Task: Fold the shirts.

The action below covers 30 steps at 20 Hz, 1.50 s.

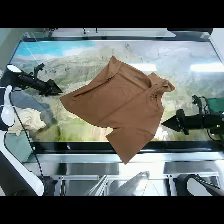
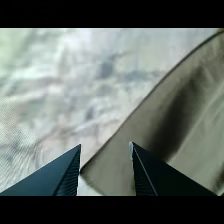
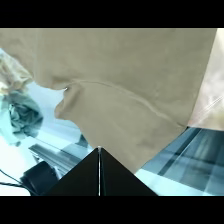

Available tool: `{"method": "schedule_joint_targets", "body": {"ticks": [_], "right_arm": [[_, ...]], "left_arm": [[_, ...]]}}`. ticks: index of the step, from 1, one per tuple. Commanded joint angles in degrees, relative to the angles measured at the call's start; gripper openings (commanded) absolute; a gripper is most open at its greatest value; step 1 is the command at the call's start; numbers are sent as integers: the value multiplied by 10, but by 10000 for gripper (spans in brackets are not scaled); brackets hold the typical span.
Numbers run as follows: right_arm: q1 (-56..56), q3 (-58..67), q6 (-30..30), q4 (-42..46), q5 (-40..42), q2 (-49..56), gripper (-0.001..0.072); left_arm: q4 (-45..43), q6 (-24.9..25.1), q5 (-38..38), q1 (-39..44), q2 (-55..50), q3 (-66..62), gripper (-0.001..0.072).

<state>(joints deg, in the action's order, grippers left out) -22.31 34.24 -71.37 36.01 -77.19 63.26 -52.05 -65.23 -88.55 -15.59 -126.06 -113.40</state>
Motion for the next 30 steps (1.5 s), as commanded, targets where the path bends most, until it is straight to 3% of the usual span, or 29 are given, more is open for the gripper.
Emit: {"method": "schedule_joint_targets", "body": {"ticks": [1, 2, 3, 4, 8, 10, 11, 13, 14, 15, 17, 20, 21, 27, 30], "right_arm": [[0, -8, -4, -13, -3, -1, 26], [0, -8, 1, -13, -9, -1, 83], [0, -8, 11, -13, -14, -1, 250], [0, -8, 20, -13, -15, -1, 329], [16, -20, 30, 23, 43, -1, 329], [29, -44, 13, 33, 80, -1, 329], [31, -54, 11, 33, 90, -1, 338], [31, -73, 10, 33, 97, -1, 342], [31, -83, 10, 33, 97, -1, 342], [31, -95, 11, 33, 96, -1, 342], [31, -118, 11, 33, 101, -1, 341], [31, -141, 11, 21, 124, -1, 342], [31, -143, 11, 19, 135, -1, 342], [60, -143, -20, 14, 238, 5, 342], [139, -143, -22, -47, 286, 40, 341]], "left_arm": [[-8, 15, -53, 14, -6, -4, 343], [-8, 15, -71, 14, -4, -1, 343], [-8, 15, -81, 11, 3, 8, 343], [-9, 16, -90, 7, 10, 22, 343], [-7, 18, -87, -7, 14, 41, 338], [-2, 28, -69, -4, 13, 43, 103], [-4, 40, -70, 0, 13, 43, 106], [-5, 46, -68, 5, 13, 43, 357], [-4, 47, -66, 6, 12, 43, 370], [-4, 48, -66, 9, 12, 43, 345], [-4, 78, -60, 10, 12, 43, 221], [-2, 82, -26, 10, 12, 43, 157], [-2, 82, -17, 10, 12, 43, 39], [-3, 82, -13, 10, 12, 43, 25], [-3, 82, -12, 10, 12, 43, 25]]}}
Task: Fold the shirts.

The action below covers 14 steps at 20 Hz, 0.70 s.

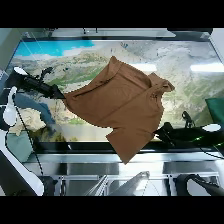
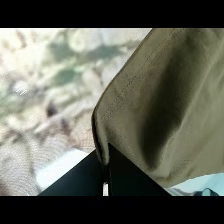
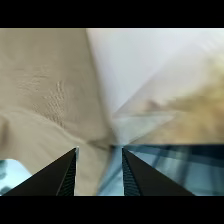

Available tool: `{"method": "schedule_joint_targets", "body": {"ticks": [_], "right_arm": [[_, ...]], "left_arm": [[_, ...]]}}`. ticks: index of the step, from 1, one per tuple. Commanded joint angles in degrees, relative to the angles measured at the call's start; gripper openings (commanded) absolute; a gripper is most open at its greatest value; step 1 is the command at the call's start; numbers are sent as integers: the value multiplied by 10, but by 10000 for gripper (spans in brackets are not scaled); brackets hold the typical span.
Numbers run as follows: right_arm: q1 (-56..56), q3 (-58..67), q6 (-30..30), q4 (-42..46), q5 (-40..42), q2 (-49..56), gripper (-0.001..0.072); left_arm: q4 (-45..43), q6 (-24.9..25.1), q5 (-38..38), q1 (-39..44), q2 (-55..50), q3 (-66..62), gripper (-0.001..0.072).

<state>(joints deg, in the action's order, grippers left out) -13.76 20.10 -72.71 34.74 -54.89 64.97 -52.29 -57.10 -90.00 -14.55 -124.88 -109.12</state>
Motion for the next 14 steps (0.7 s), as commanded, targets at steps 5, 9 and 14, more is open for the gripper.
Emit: {"method": "schedule_joint_targets", "body": {"ticks": [5, 9, 14], "right_arm": [[114, 4, 71, -135, 76, 61, 21], [79, 49, 76, -123, 36, -8, 16], [-98, 220, 72, -107, -83, -181, 16]], "left_arm": [[0, 0, -7, -1, 1, -13, 24], [62, -19, -28, -11, 26, -54, 21], [413, -19, -110, -71, 120, -54, 16]]}}
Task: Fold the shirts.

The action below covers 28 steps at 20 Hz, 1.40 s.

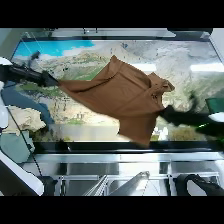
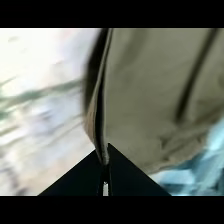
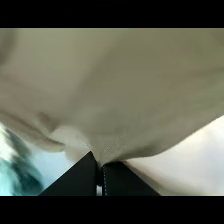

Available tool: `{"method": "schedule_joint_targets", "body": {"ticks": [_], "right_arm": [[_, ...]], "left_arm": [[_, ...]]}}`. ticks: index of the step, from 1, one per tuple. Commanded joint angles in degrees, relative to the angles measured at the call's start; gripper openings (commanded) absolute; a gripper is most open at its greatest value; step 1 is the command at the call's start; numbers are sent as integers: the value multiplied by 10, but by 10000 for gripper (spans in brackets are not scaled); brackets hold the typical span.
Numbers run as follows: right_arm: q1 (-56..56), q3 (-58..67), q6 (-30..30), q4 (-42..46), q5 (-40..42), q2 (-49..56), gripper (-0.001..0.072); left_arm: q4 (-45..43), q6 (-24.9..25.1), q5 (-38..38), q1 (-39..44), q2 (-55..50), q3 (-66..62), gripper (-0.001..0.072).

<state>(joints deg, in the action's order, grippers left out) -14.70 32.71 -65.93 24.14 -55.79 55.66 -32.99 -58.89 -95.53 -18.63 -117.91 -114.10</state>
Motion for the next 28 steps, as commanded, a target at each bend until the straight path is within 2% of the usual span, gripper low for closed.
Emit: {"method": "schedule_joint_targets", "body": {"ticks": [1, 3, 4, 5, 6, 8, 10, 12, 15, 17, 19, 22, 25, 28], "right_arm": [[-130, 154, 7, -2, -91, -122, 16], [-201, 277, 13, -4, -109, -173, 17], [-229, 334, 14, -9, -111, -193, 17], [-256, 393, 19, -10, -111, -210, 17], [-277, 447, 24, -10, -112, -221, 17], [-287, 532, 27, -11, -117, -229, 17], [-270, 588, 33, -25, -121, -225, 17], [-248, 612, 65, -68, -120, -212, 16], [-243, 612, 81, -98, -124, -169, 16], [-240, 610, 63, -99, -149, -115, 15], [-211, 595, 57, -95, -173, -54, 15], [-105, 532, 46, 2, -166, 36, 15], [-20, 475, 47, 101, -94, 142, 14], [-3, 474, 52, 108, -29, 266, 14]], "left_arm": [[335, 5, -72, -41, 86, -3, 16], [569, 25, -91, -52, 172, -3, 15], [659, 31, -83, -52, 226, -3, 14], [702, 39, -70, -57, 280, -3, 14], [702, 46, -45, -67, 337, -3, 13], [633, 49, 21, -109, 457, -3, 14], [495, 42, 91, -163, 564, -2, 17], [358, 17, 130, -191, 629, 4, 18], [290, 23, 158, -191, 671, 94, 19], [279, 30, 156, -176, 650, 167, 19], [269, 59, 155, -123, 603, 225, 18], [183, 96, 184, -20, 517, 271, 17], [81, 97, 254, 56, 414, 285, 18], [37, 99, 301, 79, 305, 285, 18]]}}
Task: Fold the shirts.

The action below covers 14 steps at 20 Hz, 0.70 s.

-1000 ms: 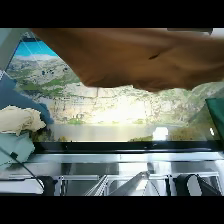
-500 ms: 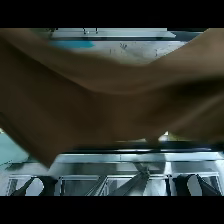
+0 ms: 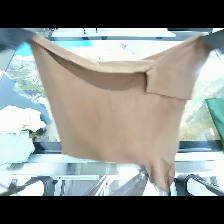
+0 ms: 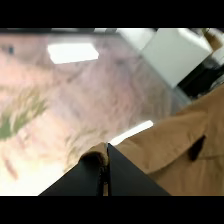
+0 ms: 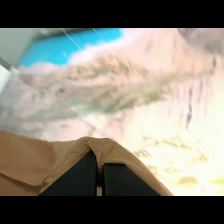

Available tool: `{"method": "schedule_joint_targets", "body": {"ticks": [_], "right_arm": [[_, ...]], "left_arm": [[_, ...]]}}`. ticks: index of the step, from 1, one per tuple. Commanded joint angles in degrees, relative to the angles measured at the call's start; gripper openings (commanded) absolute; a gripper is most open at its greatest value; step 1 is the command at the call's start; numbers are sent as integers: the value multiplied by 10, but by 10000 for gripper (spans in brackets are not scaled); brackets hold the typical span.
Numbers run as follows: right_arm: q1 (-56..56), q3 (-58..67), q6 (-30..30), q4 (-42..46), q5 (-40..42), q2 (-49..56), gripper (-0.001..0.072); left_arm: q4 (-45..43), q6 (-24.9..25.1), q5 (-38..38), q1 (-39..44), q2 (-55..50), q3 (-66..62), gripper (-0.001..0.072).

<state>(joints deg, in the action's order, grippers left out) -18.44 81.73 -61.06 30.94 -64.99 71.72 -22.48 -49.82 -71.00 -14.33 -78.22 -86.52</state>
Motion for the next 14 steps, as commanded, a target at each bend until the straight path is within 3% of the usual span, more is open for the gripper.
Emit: {"method": "schedule_joint_targets", "body": {"ticks": [1, 6, 10, 14], "right_arm": [[33, -15, 16, 23, 79, 147, 14], [19, 16, 80, -68, 95, 295, 14], [0, 68, 79, -66, 83, 348, 14], [-19, 70, 77, -18, 17, 352, 14]], "left_arm": [[-72, 10, 66, 36, -127, 9, 17], [-99, 16, 122, 21, -243, 9, 15], [-125, 13, 112, 19, -304, -39, 15], [-126, 2, 65, 24, -350, -104, 13]]}}
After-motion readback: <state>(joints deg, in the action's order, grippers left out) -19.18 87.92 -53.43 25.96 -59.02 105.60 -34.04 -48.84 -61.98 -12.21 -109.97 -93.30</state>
